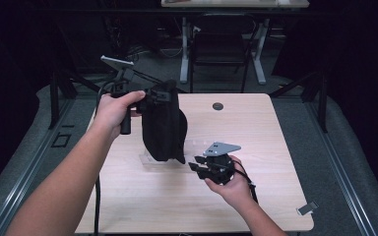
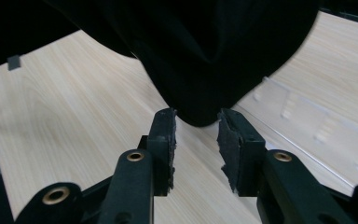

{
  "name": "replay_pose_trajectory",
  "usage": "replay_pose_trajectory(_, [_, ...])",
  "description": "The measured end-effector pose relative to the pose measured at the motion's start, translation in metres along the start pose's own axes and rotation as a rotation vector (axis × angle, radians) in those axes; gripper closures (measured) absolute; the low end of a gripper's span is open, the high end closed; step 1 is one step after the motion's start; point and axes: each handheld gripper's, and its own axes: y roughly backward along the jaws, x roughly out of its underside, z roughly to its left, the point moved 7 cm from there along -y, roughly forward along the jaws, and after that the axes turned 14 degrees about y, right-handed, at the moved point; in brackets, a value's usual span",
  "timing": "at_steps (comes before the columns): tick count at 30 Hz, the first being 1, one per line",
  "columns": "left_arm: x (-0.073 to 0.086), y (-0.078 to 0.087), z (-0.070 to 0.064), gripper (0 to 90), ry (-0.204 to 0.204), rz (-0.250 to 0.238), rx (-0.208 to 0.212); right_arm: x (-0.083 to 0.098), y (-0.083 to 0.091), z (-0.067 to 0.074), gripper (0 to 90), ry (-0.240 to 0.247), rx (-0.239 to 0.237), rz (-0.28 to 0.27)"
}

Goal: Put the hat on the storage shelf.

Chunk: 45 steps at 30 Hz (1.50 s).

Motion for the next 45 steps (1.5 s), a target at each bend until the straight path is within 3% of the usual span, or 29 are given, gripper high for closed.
replay_pose_trajectory(6, [0.000, -0.002, -0.001, 84.3, 0.000, 0.002, 0.002, -0.014, -0.009, 0.010, 67.9, 0.040, -0.026, 0.001])
replay_pose_trajectory(15, [0.000, -0.004, -0.002, 84.3, -0.003, 0.004, 0.004, -0.028, -0.019, 0.018, 72.4, 0.073, -0.023, 0.003])
replay_pose_trajectory(29, [0.000, -0.005, -0.003, 82.0, -0.016, -0.009, 0.007, -0.030, -0.025, 0.018, 80.9, 0.147, 0.024, 0.043])
replay_pose_trajectory(34, [0.000, -0.004, -0.004, 78.7, -0.020, -0.015, 0.017, -0.029, -0.025, 0.018, 81.2, 0.152, 0.028, 0.041])
replay_pose_trajectory(37, [-0.002, -0.002, -0.007, 74.8, -0.016, -0.028, 0.047, -0.029, -0.025, 0.019, 81.4, 0.153, 0.032, 0.037])
replay_pose_trajectory(45, [-0.002, 0.008, -0.008, 69.4, -0.037, -0.050, 0.046, -0.028, -0.024, 0.019, 81.7, 0.160, 0.039, 0.035])
